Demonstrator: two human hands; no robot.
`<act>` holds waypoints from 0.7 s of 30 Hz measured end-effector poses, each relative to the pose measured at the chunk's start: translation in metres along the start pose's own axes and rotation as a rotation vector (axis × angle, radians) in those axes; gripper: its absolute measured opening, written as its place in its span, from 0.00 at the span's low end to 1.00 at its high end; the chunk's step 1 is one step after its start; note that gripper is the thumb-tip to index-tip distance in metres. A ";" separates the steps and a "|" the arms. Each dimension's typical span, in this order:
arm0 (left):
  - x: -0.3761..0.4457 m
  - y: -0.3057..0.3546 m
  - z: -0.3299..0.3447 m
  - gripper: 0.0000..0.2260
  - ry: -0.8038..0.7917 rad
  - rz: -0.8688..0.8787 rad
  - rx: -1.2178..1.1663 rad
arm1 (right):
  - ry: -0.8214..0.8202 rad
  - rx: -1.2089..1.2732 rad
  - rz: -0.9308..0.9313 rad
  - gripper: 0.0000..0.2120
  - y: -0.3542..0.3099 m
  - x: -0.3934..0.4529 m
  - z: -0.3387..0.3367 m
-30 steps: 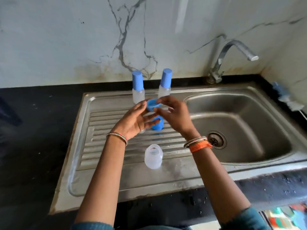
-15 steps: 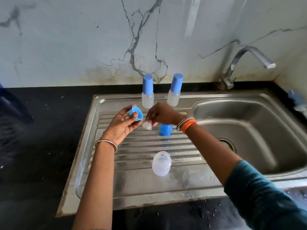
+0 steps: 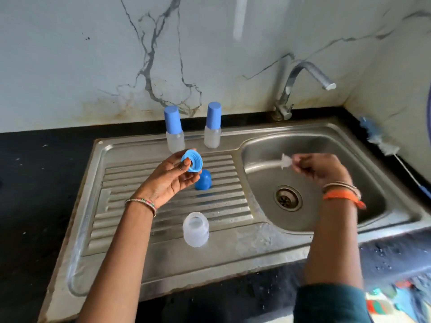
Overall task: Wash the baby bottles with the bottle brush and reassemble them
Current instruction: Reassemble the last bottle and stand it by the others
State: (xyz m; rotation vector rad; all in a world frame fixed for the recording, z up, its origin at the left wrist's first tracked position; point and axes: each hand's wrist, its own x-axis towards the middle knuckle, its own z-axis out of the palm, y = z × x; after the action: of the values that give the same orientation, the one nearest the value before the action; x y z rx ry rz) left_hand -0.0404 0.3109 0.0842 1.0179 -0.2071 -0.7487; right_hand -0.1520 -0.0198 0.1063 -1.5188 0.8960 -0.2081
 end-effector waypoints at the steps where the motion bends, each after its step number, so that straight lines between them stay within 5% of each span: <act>1: 0.000 0.001 0.004 0.39 -0.028 0.006 -0.002 | -0.117 0.175 -0.015 0.09 -0.009 -0.013 -0.007; 2: -0.001 0.002 0.007 0.39 -0.047 0.007 -0.014 | -0.209 0.251 -0.033 0.07 -0.009 -0.027 -0.009; 3: -0.001 0.004 0.013 0.38 -0.059 0.007 -0.009 | -0.133 0.244 -0.042 0.08 -0.005 -0.031 -0.012; 5: -0.002 0.004 0.019 0.37 -0.071 0.017 0.010 | 0.309 -0.043 -0.055 0.06 0.011 -0.032 0.000; 7: -0.006 0.002 0.025 0.35 -0.066 0.017 0.015 | 0.476 0.141 -0.099 0.04 0.022 -0.038 0.018; 10: -0.008 0.002 0.038 0.21 0.011 0.041 0.016 | 0.071 0.748 -0.035 0.07 0.015 -0.050 0.056; 12: -0.009 0.001 0.048 0.08 0.061 0.062 -0.010 | -0.110 0.828 -0.021 0.06 0.003 -0.064 0.076; 15: -0.012 0.003 0.059 0.07 0.059 0.065 0.013 | -0.334 0.782 -0.083 0.11 -0.015 -0.087 0.104; 19: -0.019 0.008 0.063 0.06 0.031 0.116 0.043 | -0.243 0.408 -0.441 0.11 -0.028 -0.111 0.129; 21: -0.022 0.010 0.061 0.14 0.010 0.133 0.012 | -0.159 0.309 -0.559 0.08 -0.031 -0.118 0.134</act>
State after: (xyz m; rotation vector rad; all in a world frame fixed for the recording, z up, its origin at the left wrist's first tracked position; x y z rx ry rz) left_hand -0.0815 0.2861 0.1291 1.0086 -0.2685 -0.6219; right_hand -0.1369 0.1544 0.1537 -1.4391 0.2782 -0.5938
